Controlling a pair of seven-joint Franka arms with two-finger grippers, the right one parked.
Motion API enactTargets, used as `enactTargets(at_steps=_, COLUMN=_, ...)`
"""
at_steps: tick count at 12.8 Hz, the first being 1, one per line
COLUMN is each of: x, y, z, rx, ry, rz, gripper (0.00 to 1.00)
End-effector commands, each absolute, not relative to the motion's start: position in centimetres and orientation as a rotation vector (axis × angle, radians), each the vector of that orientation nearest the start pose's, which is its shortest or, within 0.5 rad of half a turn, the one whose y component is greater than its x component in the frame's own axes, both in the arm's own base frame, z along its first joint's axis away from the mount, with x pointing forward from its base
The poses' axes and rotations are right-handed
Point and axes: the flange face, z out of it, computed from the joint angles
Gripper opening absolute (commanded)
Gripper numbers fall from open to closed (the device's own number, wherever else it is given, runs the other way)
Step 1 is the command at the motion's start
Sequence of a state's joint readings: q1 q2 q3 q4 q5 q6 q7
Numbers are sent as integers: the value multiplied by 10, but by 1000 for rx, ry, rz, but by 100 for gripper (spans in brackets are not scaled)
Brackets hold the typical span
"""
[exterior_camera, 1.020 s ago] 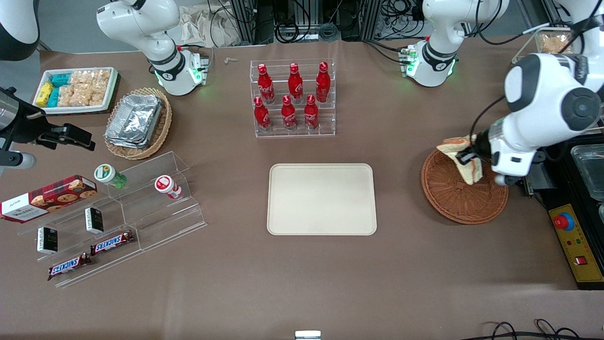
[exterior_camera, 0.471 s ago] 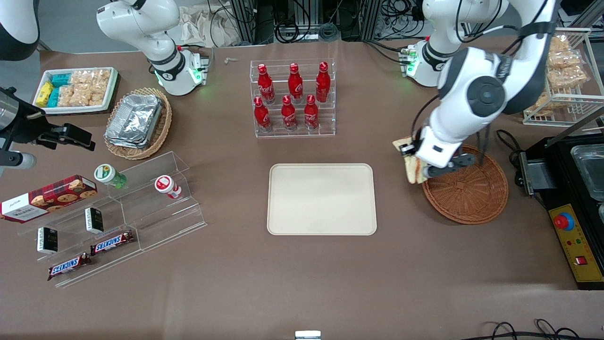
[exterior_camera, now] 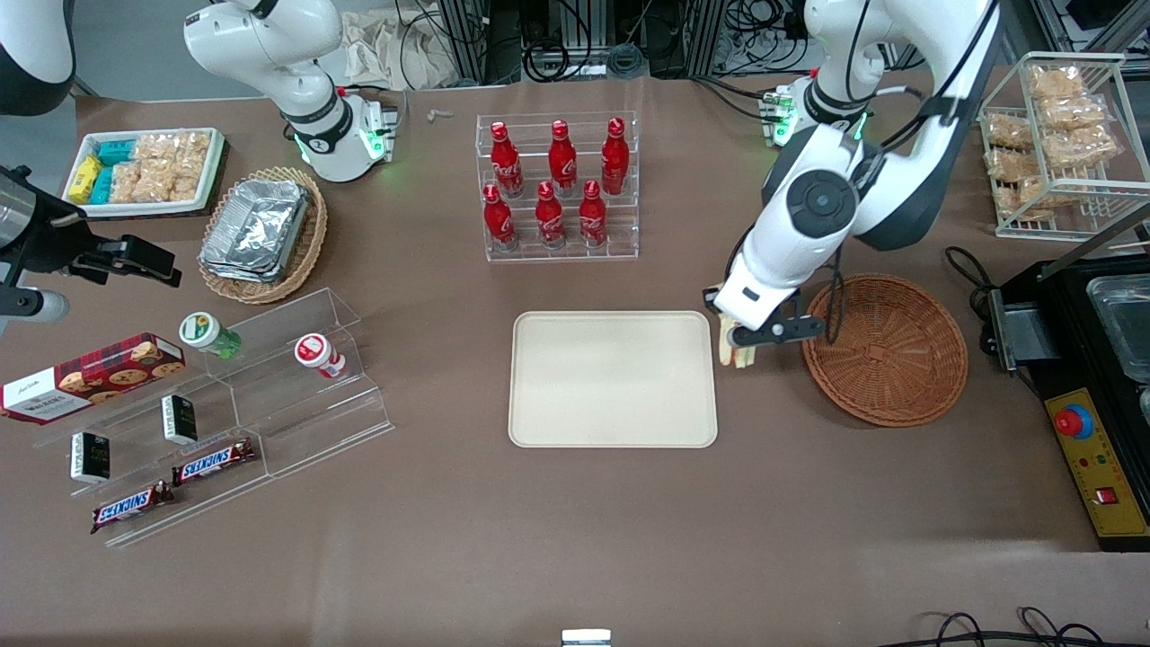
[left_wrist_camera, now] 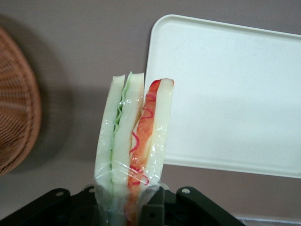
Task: Place sandwich from basket to tray
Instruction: 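Carry the sandwich over the cream tray with the left gripper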
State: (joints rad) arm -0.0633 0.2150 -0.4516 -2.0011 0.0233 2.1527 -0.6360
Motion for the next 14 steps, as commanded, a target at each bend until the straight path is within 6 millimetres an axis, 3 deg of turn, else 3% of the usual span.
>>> enactTargets(at_steps=1, x=528, y=-298, z=333, rx=-3202, ry=-114, rz=101, gripper=0)
enactTargets(at_steps=5, x=542, y=-322, z=293, rx=-3153, ry=-121, rz=93, gripper=0)
enactTargets(at_steps=8, x=556, y=-326, z=262, rx=-3135, ry=-123, rz=112, gripper=0)
enactTargets(at_steps=14, x=557, y=-333, z=231, rx=-3127, ry=-74, rz=154, gripper=0)
